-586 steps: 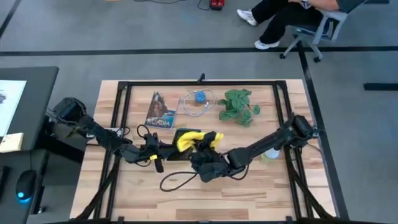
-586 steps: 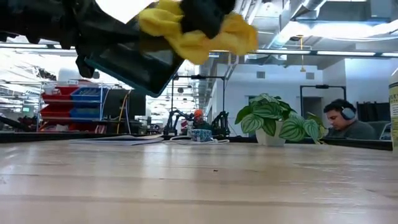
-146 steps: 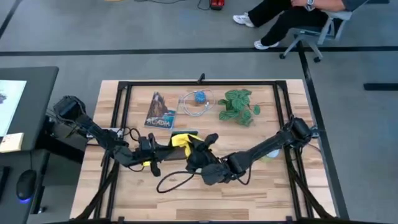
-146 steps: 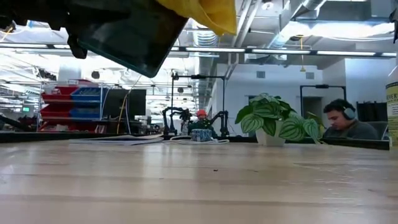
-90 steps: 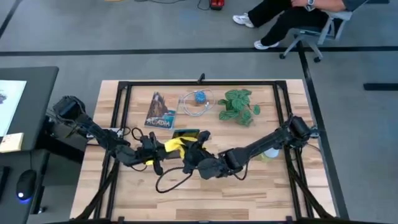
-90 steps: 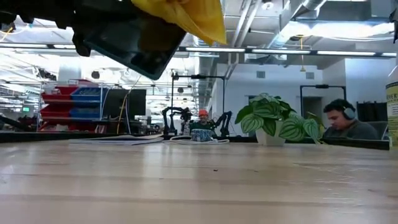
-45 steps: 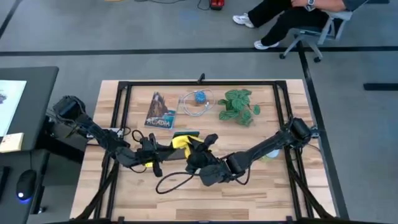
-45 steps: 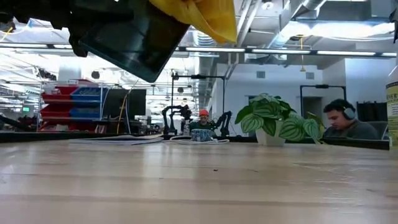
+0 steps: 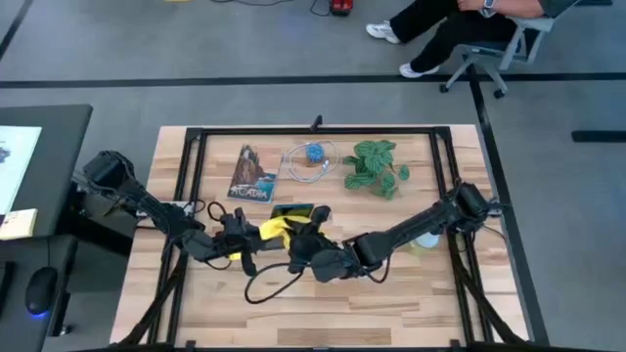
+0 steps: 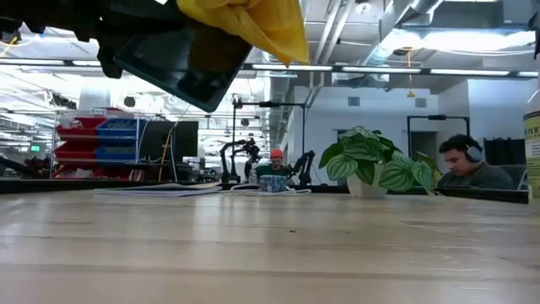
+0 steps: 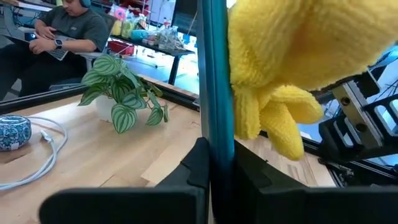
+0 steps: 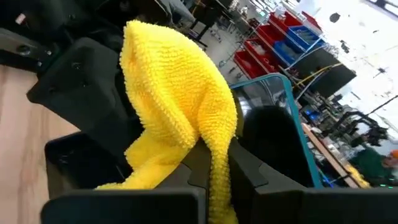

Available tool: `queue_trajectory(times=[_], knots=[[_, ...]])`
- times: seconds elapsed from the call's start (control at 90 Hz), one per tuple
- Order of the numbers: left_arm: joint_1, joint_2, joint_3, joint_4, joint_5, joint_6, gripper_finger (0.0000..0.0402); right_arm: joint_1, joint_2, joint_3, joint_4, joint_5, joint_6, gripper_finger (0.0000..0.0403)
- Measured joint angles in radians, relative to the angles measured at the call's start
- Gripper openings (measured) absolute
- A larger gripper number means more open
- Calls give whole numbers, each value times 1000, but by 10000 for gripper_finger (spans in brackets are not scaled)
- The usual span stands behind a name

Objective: Clean tablet
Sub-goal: Wipe the front of the tablet using microfiber towel

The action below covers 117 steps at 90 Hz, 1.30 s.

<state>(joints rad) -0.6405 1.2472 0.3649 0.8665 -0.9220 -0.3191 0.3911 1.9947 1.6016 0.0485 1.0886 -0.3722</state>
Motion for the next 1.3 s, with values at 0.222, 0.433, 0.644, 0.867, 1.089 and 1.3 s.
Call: queue_trajectory(times=[0.222,0.433,0.644,0.867,1.089,1.3], knots=[[-24,0,0,-2,-27,5,11,38,-4,0,-119,238,-2,10],[-19,0,0,33,-26,8,11,41,-7,0,-107,224,3,10],[2,-28,-2,152,-40,89,11,13,-1,0,-125,22,-70,10],[6,-108,-1,207,-21,196,11,6,4,0,-258,-274,-47,10],[2,-134,1,167,-2,207,11,20,7,-2,-178,-146,-91,10],[-1,-131,1,-1,5,65,10,44,0,-2,87,183,-415,10]])
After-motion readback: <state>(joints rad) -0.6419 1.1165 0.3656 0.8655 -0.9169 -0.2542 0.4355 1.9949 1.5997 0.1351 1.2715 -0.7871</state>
